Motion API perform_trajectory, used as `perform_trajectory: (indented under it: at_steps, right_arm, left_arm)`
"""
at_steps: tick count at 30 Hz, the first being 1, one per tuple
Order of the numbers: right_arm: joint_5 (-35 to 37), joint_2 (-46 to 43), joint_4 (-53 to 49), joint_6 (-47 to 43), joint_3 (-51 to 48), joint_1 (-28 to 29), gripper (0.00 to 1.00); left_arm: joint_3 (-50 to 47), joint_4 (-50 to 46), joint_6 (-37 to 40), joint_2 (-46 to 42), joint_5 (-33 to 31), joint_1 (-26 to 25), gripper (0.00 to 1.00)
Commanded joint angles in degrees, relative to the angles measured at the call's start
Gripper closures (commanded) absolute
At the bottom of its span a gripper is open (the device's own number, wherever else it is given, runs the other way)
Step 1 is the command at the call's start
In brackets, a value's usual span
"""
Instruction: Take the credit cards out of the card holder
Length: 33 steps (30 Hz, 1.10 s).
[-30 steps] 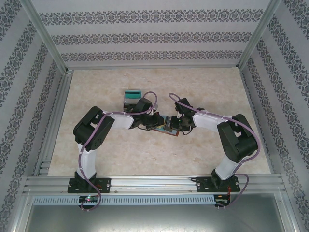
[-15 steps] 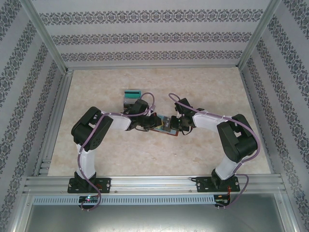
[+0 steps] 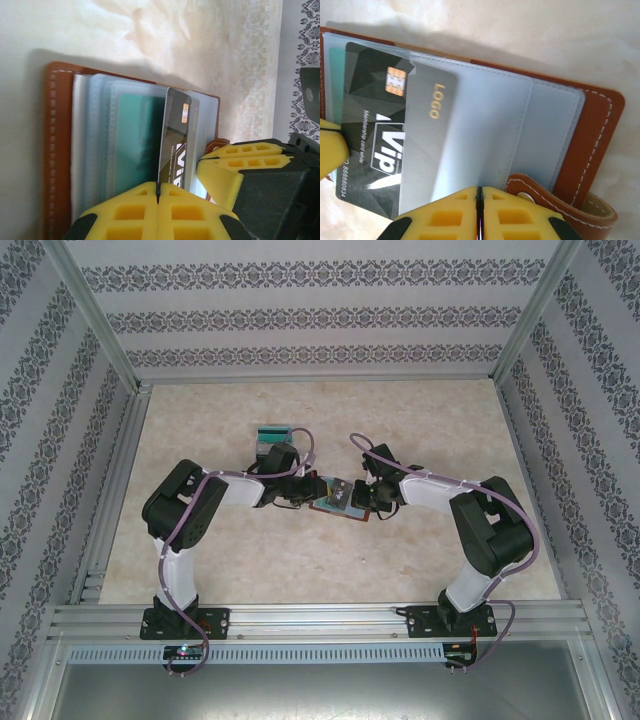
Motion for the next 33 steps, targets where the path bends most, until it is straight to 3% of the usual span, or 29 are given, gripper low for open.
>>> perform_trajectory:
  at_steps: [1, 15, 21, 24, 28, 33]
  right_arm:
    - [-0.18, -0.86, -1.96, 0.14, -1.37, -0.64, 0.88]
    - [-0.39, -1.23, -1.54, 0.31, -1.72, -0.6, 0.88]
    - [-0.45, -3.06, -1.27, 0.4, -2.27, -0.6, 0.86]
    - [-0.46, -5.39, -1.71, 0.05, -2.2, -0.62, 0.79]
    - [0.16, -9.78, -2.56, -0.39, -1.77, -0.85, 0.62]
    - [0.09, -14.72, -3.54, -0.57, -0.97, -1.3, 0.42]
  left_arm:
    - [-1.1, -0.73, 3.16, -2.72, 0.46, 1.76, 0.96]
    - [-3.1, -8.7, 8.46, -11.75, -0.26, 5.89, 0.96]
    - [-0.67, -18.11, 13.34, -17.32, -2.19, 5.99, 0.96]
    - [2.15, -26.81, 18.55, -20.8, -5.1, 5.96, 0.96]
    - [6.33, -37.98, 26.94, -25.06, -11.42, 5.98, 0.96]
    - [9.01, -44.05, 35.35, -28.39, -18.67, 5.9, 0.97]
